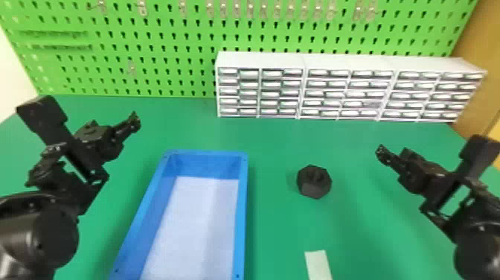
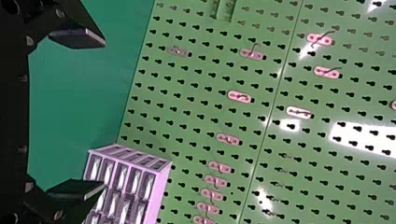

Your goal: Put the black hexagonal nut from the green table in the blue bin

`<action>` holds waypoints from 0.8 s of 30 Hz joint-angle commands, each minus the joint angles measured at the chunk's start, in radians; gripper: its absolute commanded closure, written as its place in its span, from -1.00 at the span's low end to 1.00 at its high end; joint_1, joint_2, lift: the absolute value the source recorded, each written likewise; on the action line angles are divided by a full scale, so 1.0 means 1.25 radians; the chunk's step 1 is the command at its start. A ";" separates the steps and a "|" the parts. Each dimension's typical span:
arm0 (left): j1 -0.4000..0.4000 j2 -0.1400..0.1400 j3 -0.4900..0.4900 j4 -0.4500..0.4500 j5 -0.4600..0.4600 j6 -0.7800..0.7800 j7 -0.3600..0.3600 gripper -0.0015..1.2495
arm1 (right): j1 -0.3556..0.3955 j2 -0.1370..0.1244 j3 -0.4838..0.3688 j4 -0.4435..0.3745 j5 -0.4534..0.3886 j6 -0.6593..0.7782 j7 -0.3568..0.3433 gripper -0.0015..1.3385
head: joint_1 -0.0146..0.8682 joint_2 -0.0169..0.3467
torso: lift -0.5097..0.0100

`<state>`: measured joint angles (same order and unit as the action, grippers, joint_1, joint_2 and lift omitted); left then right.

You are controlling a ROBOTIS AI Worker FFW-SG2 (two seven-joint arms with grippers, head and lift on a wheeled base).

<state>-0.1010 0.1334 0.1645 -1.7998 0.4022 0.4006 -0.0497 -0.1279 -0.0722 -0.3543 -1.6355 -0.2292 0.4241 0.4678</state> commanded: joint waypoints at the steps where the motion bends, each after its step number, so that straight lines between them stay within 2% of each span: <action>1: 0.010 0.000 -0.006 0.005 0.005 -0.023 -0.001 -0.77 | 0.003 -0.010 -0.027 -0.012 -0.014 0.002 0.000 -0.27 | 0.54 -0.73 | 0.58; 5: 0.011 0.000 -0.009 0.009 0.006 -0.027 -0.002 -0.77 | 0.019 -0.020 -0.070 -0.038 -0.019 0.015 0.000 -0.27 | 0.54 -0.73 | 0.58; 10: 0.012 0.000 -0.006 0.010 0.006 -0.032 -0.008 -0.77 | 0.032 -0.017 -0.104 -0.051 -0.019 0.020 0.000 -0.27 | 0.54 -0.73 | 0.58; 24: 0.010 0.000 -0.002 0.015 0.006 -0.032 -0.014 -0.77 | 0.024 -0.011 -0.091 -0.053 -0.007 0.031 0.000 -0.27 | 0.54 -0.73 | 0.58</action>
<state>-0.0885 0.1335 0.1624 -1.7835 0.4096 0.3604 -0.0663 -0.0969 -0.0851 -0.4731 -1.7012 -0.2405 0.4633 0.4678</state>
